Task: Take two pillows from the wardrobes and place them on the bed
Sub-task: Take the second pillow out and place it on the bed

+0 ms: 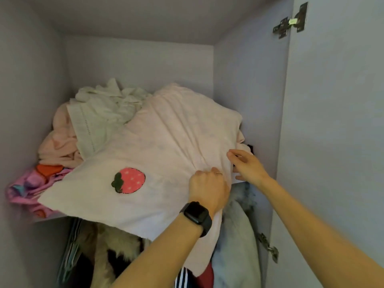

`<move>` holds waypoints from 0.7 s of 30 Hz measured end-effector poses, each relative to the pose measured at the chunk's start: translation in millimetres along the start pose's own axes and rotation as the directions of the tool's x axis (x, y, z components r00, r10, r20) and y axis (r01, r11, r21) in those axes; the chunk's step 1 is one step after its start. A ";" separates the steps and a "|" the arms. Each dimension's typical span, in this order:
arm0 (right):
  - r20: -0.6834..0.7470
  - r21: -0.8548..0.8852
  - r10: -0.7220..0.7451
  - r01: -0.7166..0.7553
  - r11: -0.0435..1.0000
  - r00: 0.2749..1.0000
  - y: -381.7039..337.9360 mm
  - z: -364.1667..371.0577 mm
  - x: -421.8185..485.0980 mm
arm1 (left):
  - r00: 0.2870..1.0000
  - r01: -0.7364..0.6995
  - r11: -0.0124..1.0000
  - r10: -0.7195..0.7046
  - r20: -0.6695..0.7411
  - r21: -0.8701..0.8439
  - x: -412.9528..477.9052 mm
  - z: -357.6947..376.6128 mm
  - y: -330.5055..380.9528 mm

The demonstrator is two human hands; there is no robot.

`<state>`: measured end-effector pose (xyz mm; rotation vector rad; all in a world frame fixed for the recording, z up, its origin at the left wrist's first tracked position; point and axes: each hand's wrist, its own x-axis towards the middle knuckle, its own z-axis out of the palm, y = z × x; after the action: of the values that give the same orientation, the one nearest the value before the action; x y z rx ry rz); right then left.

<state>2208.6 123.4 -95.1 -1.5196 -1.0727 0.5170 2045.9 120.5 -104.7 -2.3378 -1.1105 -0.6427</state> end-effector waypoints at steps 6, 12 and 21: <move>-0.036 0.222 0.183 -0.171 0.960 0.982 -5.1 16.8 14.6 | 0.977 0.167 0.962 -0.190 -0.094 -0.216 40.5 -35.7 -117.7; 0.078 0.292 0.389 -0.394 0.871 0.918 -10.6 16.8 60.7 | 0.835 0.538 0.602 -0.473 0.280 -0.590 115.4 -45.2 -236.3; 0.211 0.360 0.286 -0.346 0.866 0.935 -1.8 14.5 101.1 | 0.843 0.539 0.569 -0.356 0.405 -0.621 157.4 -18.2 -254.7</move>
<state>2245.5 216.1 -73.3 -1.3128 -0.7698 1.0301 1926.9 344.1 56.0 -2.8334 -1.8886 -1.1949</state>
